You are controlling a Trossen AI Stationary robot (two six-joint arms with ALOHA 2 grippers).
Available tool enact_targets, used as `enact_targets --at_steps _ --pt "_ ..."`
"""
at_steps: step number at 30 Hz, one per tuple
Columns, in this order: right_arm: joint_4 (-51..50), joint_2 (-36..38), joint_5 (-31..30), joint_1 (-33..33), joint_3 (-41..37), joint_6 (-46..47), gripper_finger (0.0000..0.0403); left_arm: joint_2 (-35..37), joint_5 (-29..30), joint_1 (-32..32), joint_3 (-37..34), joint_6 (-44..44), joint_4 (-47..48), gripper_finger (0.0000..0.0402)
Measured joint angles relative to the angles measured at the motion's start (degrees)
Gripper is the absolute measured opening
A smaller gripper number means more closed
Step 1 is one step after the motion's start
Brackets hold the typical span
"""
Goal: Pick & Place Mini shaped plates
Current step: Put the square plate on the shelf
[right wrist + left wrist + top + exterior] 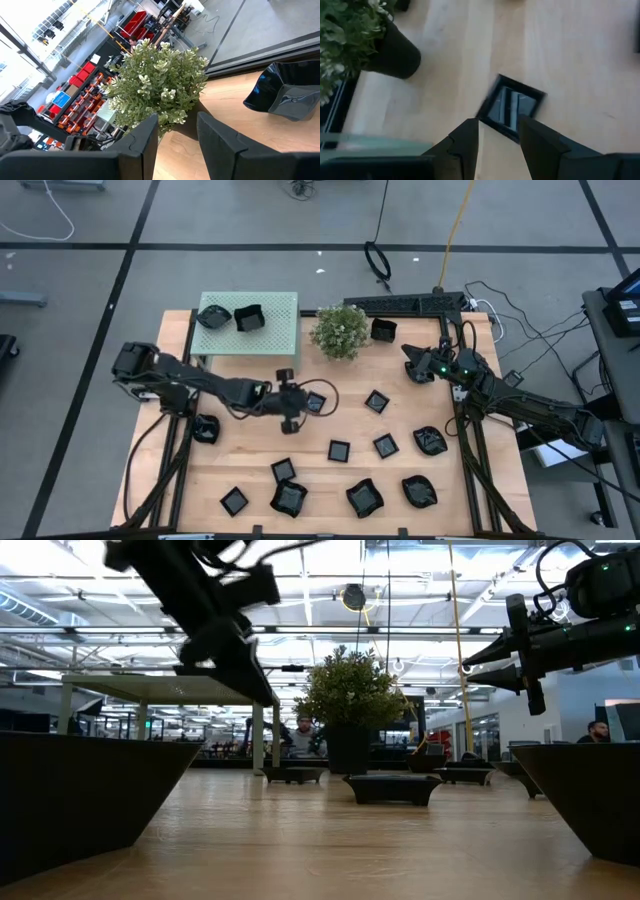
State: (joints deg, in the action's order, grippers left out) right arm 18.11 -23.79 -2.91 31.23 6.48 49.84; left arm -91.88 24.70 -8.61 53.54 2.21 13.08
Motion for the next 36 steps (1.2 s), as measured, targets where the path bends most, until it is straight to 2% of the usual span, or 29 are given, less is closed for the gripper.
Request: enact_targets --at_steps 7,11,27,31,36 --pt "0.06 0.0 0.02 -0.01 0.0 0.0 0.0123 -8.59 -6.95 2.78 0.08 0.65 -8.65 0.0141" --pt "0.04 0.0 -0.01 -0.01 0.0 -0.02 0.0123 -11.63 -9.66 2.89 0.08 0.13 -10.41 0.0141" --pt "0.28 0.0 -0.01 0.0 0.0 0.0 0.0123 -14.55 -9.46 3.02 0.13 -1.48 -11.69 0.0141" --pt "0.28 0.0 0.01 0.01 0.0 0.01 0.0123 -14.55 -9.31 3.64 0.14 -5.34 -11.56 0.014" --pt "0.28 0.0 -0.01 0.01 0.0 0.0 0.0123 -14.66 -4.58 4.09 0.13 -8.56 -11.14 0.0133"
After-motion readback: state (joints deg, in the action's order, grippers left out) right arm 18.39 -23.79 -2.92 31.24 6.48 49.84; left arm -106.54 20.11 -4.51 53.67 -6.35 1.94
